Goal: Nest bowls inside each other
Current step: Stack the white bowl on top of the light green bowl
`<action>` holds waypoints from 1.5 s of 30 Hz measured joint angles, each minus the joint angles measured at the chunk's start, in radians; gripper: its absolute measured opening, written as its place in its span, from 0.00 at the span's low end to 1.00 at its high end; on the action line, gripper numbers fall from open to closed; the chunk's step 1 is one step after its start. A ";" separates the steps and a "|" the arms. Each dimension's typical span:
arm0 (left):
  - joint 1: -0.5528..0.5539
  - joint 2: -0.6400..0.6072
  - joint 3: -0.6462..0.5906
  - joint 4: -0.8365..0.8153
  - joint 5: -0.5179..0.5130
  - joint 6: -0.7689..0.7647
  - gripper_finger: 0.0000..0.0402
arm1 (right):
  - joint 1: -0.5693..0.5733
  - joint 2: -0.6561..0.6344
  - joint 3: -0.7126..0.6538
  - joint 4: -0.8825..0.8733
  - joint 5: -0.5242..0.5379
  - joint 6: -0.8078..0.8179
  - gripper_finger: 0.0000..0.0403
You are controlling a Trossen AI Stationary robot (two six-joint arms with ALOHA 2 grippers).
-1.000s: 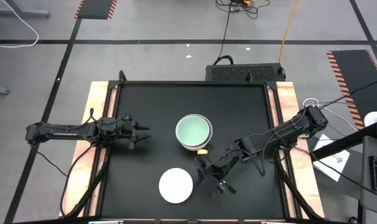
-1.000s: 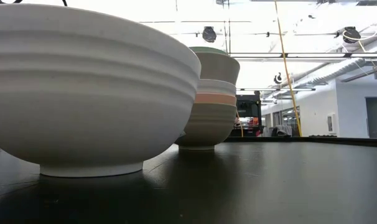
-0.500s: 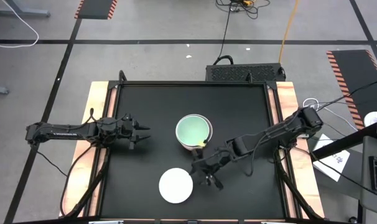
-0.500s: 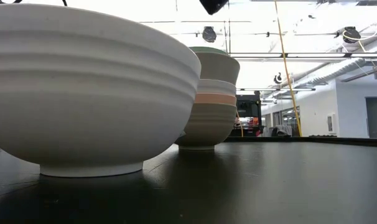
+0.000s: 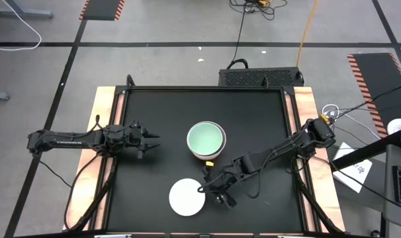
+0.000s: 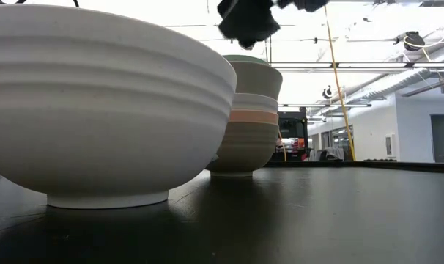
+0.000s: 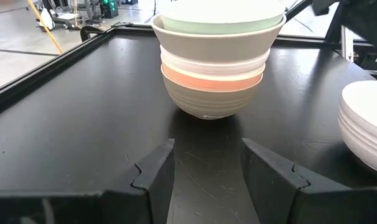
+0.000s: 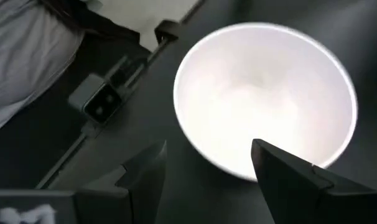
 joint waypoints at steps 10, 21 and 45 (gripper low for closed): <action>0.000 0.000 0.000 0.002 -0.002 -0.012 0.45 | 0.001 0.063 0.101 -0.007 -0.007 -0.072 0.57; 0.000 0.000 0.000 0.002 -0.001 -0.016 0.45 | 0.028 0.172 0.181 -0.170 0.042 -0.123 0.57; 0.000 0.000 0.000 0.003 0.000 -0.017 0.45 | 0.021 0.273 0.184 -0.049 -0.008 -0.148 0.57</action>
